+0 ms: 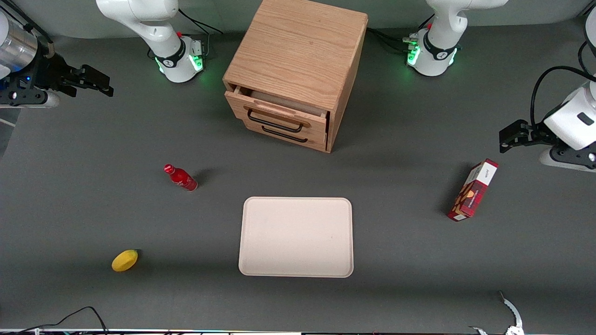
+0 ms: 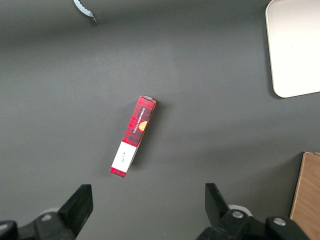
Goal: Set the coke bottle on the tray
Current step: 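Lower the open right gripper around the red Coca-Cola bottle's cap end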
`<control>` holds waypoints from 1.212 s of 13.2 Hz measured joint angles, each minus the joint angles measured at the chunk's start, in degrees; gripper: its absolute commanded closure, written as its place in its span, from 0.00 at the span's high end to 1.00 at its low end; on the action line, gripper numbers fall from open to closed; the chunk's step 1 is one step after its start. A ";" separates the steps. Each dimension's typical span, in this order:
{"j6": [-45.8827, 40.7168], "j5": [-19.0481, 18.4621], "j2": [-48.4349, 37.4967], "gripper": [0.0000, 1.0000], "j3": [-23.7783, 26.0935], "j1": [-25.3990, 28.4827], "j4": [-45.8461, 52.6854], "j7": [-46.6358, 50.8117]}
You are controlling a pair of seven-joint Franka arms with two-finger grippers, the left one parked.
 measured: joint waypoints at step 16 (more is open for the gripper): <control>57.85 0.09 18.31 0.99 5.74 1.50 -27.31 7.23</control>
